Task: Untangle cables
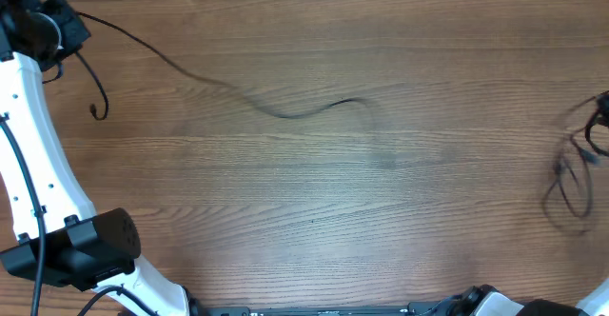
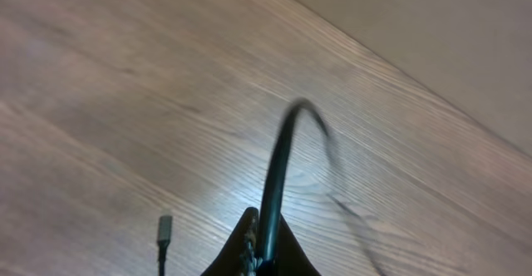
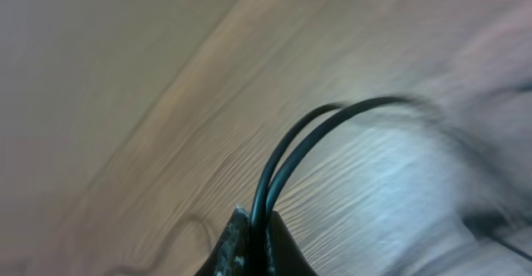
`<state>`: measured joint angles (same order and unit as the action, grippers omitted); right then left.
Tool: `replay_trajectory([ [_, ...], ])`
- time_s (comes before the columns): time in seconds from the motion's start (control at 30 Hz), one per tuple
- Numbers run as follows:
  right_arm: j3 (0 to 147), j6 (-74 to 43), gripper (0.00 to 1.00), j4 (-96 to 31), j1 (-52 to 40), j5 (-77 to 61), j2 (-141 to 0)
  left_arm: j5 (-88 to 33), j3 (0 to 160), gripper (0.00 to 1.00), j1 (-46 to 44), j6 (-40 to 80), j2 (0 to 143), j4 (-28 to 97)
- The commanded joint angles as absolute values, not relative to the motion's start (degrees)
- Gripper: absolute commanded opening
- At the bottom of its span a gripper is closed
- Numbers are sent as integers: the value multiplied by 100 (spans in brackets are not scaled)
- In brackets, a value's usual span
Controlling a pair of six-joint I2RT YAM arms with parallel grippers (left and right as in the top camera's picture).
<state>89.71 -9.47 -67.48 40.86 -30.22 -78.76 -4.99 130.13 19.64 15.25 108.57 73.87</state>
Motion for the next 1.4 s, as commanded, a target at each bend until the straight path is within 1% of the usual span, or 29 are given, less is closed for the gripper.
replay_trajectory([
  [0.0,9094,-235,4,-6751,3653,-3879,-7824,-1004,13133,4,1667,819,10877,7345],
  [0.03,9094,-106,4,-6768,3430,-4040,-7824,-1367,13133,4,1505,462,10877,7347],
  [0.17,9094,12,4,-6753,2871,-4506,-7824,-2324,13133,4,1098,-336,10877,7354],
  [0.3,9096,5,4,-6604,2294,-5159,-7822,-2672,13133,5,622,-438,10877,7367],
  [0.4,9159,-233,4,-6324,1881,-5634,-7822,-2727,13133,9,263,-436,10877,7389],
  [0.47,9223,-617,4,-6031,1608,-5784,-7822,-2729,13133,13,10,-436,10877,7393],
  [0.5,9282,-1135,4,-5806,1339,-5684,-7813,-2764,13133,21,-207,-436,10877,7391],
  [0.53,9303,-1557,4,-5704,1173,-5472,-7811,-2812,13133,25,-320,-438,10877,7391],
  [0.57,9317,-1859,4,-5605,1020,-5290,-7804,-2836,13133,31,-399,-434,10877,7389],
  [0.63,9321,-2281,4,-5319,617,-4958,-7773,-3015,13133,39,-517,-434,10877,7389],
  [0.77,9463,-2735,4,-4950,-104,-4278,-7767,-3778,13133,45,-609,-491,10881,7387],
  [0.83,9572,-2851,4,-4801,-353,-4154,-7767,-4145,13133,47,-631,-580,10901,7387],
  [0.9,9751,-2882,4,-4696,-578,-4136,-7767,-4421,13133,54,-668,-661,10943,7384],
  [0.93,9843,-2908,4,-4676,-657,-4128,-7767,-4556,13133,57,-685,-718,10969,7382],
  [1.03,10156,-3050,4,-4674,-799,-4139,-7767,-4969,13133,62,-777,-921,11085,7334],
  [1.07,10337,-3068,4,-4674,-810,-4246,-7767,-5446,13133,63,-867,-1323,11190,7317],
  [1.13,10484,-3065,4,-4676,-808,-4497,-7767,-5955,13131,63,-978,-1959,11306,7325],
  [1.23,10556,-3065,4,-4674,-808,-4827,-7767,-6405,13131,62,-1164,-2790,11445,7279],
  [1.37,10556,-3061,4,-4694,-808,-5006,-7769,-6722,13131,63,-1485,-3072,11675,6823],
])
